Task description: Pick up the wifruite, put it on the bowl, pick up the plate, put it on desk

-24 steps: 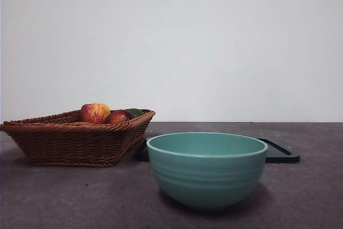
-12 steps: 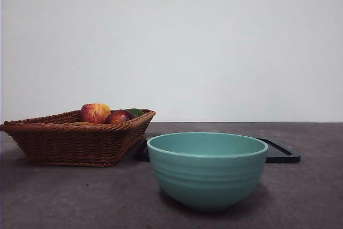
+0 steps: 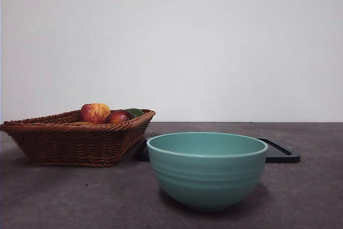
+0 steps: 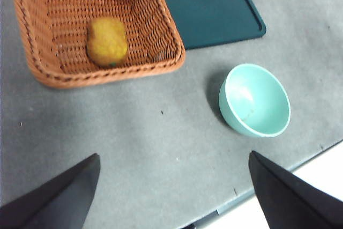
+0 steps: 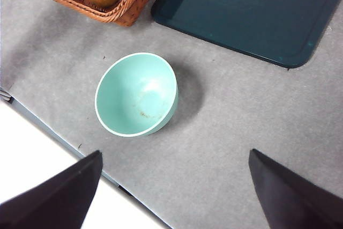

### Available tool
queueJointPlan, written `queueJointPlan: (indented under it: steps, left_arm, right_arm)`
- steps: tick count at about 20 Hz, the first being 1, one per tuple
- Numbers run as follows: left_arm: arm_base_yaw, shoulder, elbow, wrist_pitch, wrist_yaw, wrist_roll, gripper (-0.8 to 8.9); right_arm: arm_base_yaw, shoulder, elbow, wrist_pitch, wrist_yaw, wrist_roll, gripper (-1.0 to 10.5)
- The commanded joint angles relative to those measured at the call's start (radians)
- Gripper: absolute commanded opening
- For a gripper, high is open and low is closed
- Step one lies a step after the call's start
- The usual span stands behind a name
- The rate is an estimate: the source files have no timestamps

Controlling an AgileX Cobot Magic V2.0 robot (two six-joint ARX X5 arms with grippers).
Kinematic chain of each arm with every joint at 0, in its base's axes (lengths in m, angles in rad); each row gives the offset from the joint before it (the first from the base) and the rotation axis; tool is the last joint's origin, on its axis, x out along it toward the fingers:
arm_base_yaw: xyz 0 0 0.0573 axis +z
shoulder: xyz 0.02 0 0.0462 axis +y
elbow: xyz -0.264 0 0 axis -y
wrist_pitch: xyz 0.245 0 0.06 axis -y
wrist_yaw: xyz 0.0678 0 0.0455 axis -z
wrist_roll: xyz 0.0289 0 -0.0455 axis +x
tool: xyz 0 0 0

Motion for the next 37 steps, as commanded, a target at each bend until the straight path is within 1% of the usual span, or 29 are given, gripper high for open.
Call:
queueJointPlan:
  steps: [1,4,8,15,19,25,29,30,35,37]
  left_arm:
    - [-0.002,0.033,0.021,0.047,0.003,-0.011,4.42]
    - [-0.015,0.091,0.022,0.116,0.000,-0.034,4.38]
    - [-0.064,0.219,0.038,0.223,-0.021,-0.068,4.36]
    - [-0.182,0.518,0.188,0.316,-0.195,-0.069,4.33]
    - [-0.233,0.683,0.268,0.336,-0.307,-0.042,4.33]
    - [-0.289,0.893,0.289,0.424,-0.397,-0.020,4.33]
    - [-0.301,1.006,0.289,0.475,-0.411,-0.012,4.34]
    - [-0.304,1.030,0.289,0.490,-0.431,-0.008,4.34]
    - [-0.305,1.121,0.289,0.494,-0.435,0.003,4.33]
    - [-0.307,1.132,0.288,0.501,-0.435,0.002,4.32]
  right_arm:
    - [0.003,0.004,0.019,0.004,-0.003,0.007,4.4]
    - [0.003,0.004,0.019,0.004,-0.003,0.007,4.4]
    - [0.003,0.005,0.019,0.005,-0.002,0.007,4.4]
    - [0.003,0.005,0.019,0.007,-0.002,0.007,4.4]
    - [0.003,0.005,0.019,0.007,-0.002,0.007,4.4]
    - [0.003,0.005,0.019,0.007,-0.002,0.007,4.4]
    - [0.003,0.005,0.019,0.007,-0.002,0.007,4.4]
    - [0.003,0.005,0.019,0.007,-0.002,0.007,4.4]
    - [0.003,0.005,0.019,0.007,-0.002,0.008,4.4]
    - [0.003,0.004,0.019,0.006,-0.002,0.010,4.4]
